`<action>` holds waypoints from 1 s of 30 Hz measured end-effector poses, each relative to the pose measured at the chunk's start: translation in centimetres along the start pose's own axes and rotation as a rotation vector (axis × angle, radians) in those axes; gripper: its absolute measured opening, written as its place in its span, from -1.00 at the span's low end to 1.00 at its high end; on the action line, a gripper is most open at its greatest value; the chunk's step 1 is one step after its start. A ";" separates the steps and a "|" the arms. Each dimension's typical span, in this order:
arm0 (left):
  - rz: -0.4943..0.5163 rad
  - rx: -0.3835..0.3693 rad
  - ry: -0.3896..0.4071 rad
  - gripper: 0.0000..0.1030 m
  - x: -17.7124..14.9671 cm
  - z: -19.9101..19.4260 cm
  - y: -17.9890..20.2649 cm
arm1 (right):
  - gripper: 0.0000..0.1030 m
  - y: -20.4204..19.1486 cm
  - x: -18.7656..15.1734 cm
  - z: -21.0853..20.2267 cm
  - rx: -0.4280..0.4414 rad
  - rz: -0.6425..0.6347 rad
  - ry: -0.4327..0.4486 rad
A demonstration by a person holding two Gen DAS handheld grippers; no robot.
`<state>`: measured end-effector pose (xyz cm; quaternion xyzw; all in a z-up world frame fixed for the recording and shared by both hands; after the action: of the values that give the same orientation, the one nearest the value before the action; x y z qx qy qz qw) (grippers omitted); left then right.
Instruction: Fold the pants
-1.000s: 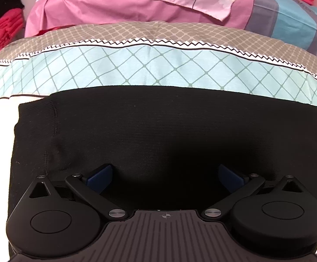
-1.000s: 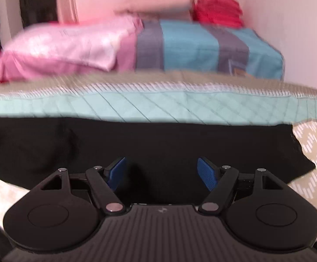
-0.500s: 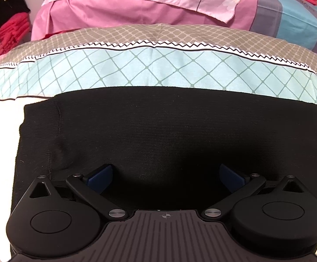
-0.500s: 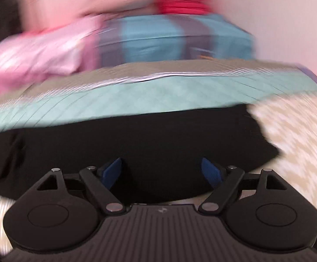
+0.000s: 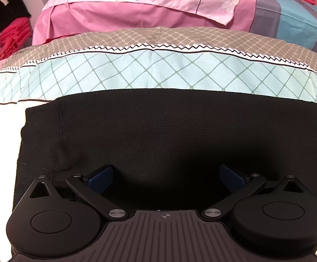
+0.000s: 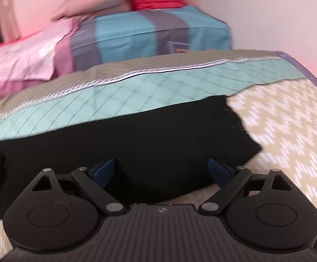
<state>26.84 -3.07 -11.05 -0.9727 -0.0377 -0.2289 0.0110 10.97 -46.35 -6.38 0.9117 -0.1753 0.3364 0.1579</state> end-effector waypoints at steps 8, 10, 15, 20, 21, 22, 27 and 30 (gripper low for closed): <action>-0.007 0.013 -0.003 1.00 0.0 -0.5 0.1 | 0.62 0.2 -0.4 -4.2 -0.075 -0.067 0.068; -0.031 0.003 -0.022 1.00 -0.1 -1.0 -0.3 | 0.62 -0.1 -0.8 -5.8 -0.053 -0.088 0.074; -0.116 -0.051 -0.003 1.00 -0.8 -5.3 -3.1 | 0.59 -2.0 -2.9 -10.5 -0.002 -0.165 0.109; -0.159 -0.079 0.009 1.00 -4.3 -9.5 -5.9 | 0.07 -4.6 -7.3 -13.9 0.096 -0.265 0.089; -0.149 -0.083 -0.002 1.00 -5.5 -9.9 -5.8 | 0.07 -5.2 -8.2 -14.0 0.129 -0.276 0.072; -0.140 -0.089 -0.016 1.00 -6.6 -10.0 -5.6 | 0.07 -5.8 -8.9 -13.9 0.161 -0.285 0.054; -0.087 -0.053 -0.137 1.00 -12.0 -7.5 -4.6 | 0.24 -5.3 -11.7 -11.9 0.136 -0.332 -0.062; -0.035 -0.025 -0.118 1.00 -12.5 -7.3 -4.8 | 0.28 -2.5 -11.4 -12.8 0.091 -0.215 -0.062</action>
<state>12.03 0.54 -10.06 -0.9837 -0.0524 -0.1718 -0.0075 -3.24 -36.51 -5.14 0.9414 -0.0661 0.2966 0.1460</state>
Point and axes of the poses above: each gripper's, at about its wrist camera, not at the fingertips, and z roughly the way its jaws point, y to its right, x to its top, the point moved 6 cm from there along z, roughly the way its jaws point, and after that the axes turned 12 degrees about -z, right-handed, at the moved point
